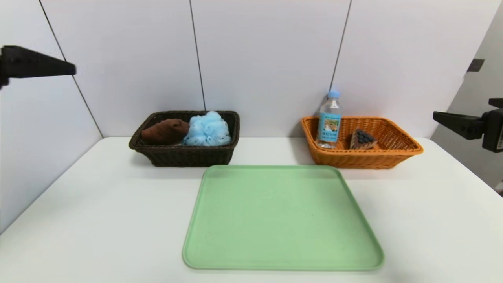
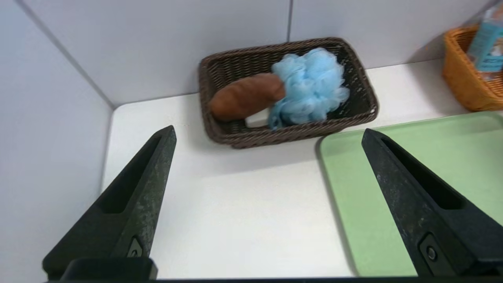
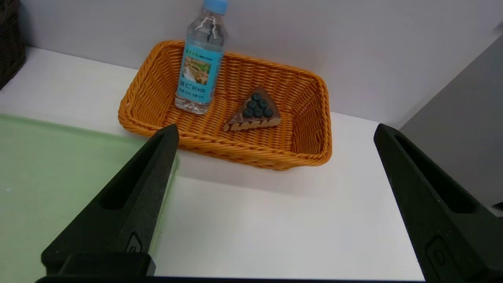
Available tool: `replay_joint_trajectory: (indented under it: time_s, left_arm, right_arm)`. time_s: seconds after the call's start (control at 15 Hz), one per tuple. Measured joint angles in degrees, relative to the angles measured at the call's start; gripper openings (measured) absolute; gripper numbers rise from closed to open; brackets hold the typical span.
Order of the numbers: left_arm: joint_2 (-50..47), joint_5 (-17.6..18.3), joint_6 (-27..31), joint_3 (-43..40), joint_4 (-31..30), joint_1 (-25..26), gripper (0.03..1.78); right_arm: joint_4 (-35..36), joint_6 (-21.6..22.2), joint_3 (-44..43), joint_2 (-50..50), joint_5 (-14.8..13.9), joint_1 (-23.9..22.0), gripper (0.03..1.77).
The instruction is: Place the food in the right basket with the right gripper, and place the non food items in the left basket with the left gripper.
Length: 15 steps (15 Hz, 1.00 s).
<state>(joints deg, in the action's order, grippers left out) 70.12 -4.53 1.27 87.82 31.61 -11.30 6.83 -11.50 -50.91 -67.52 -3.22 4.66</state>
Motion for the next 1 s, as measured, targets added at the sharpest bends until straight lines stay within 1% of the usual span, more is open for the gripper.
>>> replay_joint_trajectory:
  time_s: [0.13,0.33,0.53,0.73,0.87,1.0]
  left_arm:
    - [-7.14,-1.74,0.21,-5.07,0.17,2.71,1.67]
    - [-18.47,-2.27,-1.02,-13.32,0.28,6.07,1.68]
    - [-30.01,-3.17,-3.19,-24.73,0.66,7.2,1.69]
    - [-40.83,-4.06,-5.17,-35.73,0.3,7.56,1.69]
    - [-46.12,-4.08,-6.45,-40.8,0.2,8.3,1.69]
    - [-50.27,-3.93,-6.8,-45.15,-1.35,10.09,1.69]
  right_arm:
    - [-0.16,0.09,1.68,3.02,0.11,-0.3,1.71]
    - [-0.18,0.12,7.06,10.63,-0.02,-2.55,1.71]
    - [-0.85,0.52,14.25,21.2,-0.83,-3.95,1.71]
    - [-3.45,0.8,19.98,32.68,-0.88,-4.39,1.71]
    - [-4.72,0.83,23.87,39.94,-0.52,-4.35,1.71]
    - [-6.62,0.87,27.43,46.58,-0.05,-4.11,1.71]
